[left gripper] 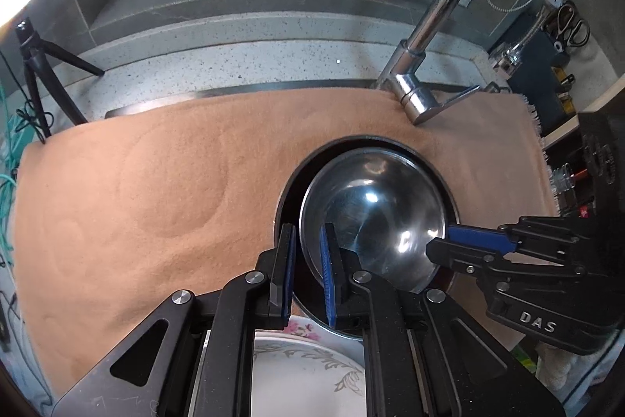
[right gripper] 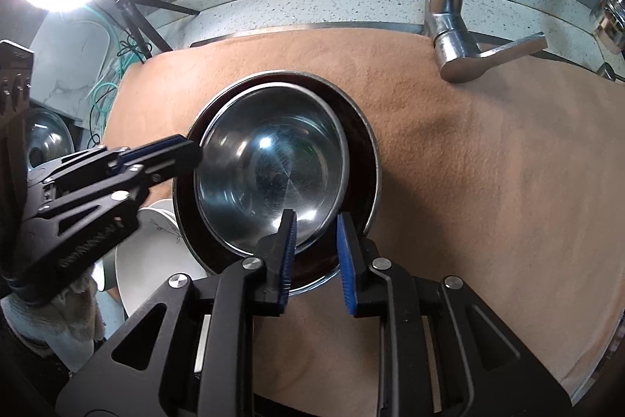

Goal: Organize plates and bowls
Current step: 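Open both tools and lift them off the nested bowls, then move both tools back toward the white bowl and plate stack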

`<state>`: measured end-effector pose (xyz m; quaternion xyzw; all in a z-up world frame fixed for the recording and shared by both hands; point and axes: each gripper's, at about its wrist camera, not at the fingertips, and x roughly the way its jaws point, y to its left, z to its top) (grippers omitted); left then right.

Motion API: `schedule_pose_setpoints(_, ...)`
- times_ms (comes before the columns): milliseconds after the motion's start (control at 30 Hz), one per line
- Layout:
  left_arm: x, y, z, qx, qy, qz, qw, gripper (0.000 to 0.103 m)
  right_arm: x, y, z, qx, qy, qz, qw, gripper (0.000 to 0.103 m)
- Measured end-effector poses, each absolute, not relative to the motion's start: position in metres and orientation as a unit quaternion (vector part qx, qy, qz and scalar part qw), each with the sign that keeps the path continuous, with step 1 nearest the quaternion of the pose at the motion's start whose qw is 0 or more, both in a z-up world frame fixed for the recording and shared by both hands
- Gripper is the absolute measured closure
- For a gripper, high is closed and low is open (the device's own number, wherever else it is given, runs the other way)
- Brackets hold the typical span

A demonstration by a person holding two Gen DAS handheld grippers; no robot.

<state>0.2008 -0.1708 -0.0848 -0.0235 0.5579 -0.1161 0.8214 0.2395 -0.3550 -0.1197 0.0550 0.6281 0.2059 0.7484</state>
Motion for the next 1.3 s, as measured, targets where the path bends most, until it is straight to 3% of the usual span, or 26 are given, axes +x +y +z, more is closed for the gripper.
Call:
schedule_pose_setpoints(433, 0.136, -0.048, -0.009, -0.106, 0.474, -0.088, 0.87, 0.092, 0.213, -0.366, -0.075, 0.109, 0.579, 0.22, 0.777, 0.08)
schedule_pose_setpoints(567, 0.103, 0.004, -0.006, -0.138, 0.465, -0.046, 0.873, 0.092, 0.199, -0.348, -0.057, 0.121, 0.557, 0.251, 0.783, 0.059)
schedule_pose_setpoints(900, 0.025, 0.091, -0.031, -0.204, 0.463, 0.044, 0.861, 0.092, 0.157, -0.255, -0.033, 0.06, 0.519, 0.324, 0.789, 0.059)
schedule_pose_setpoints(1100, -0.001, 0.108, -0.058, -0.237, 0.477, 0.062, 0.844, 0.092, 0.132, -0.205, -0.032, 0.019, 0.505, 0.36, 0.784, 0.058)
schedule_pose_setpoints(1167, -0.008, 0.111, -0.068, -0.246, 0.482, 0.065, 0.839, 0.092, 0.126, -0.191, -0.033, 0.023, 0.503, 0.371, 0.78, 0.052)
schedule_pose_setpoints(1300, -0.02, 0.112, -0.087, -0.269, 0.495, 0.058, 0.824, 0.092, 0.117, -0.172, -0.036, 0.043, 0.497, 0.394, 0.772, 0.051)
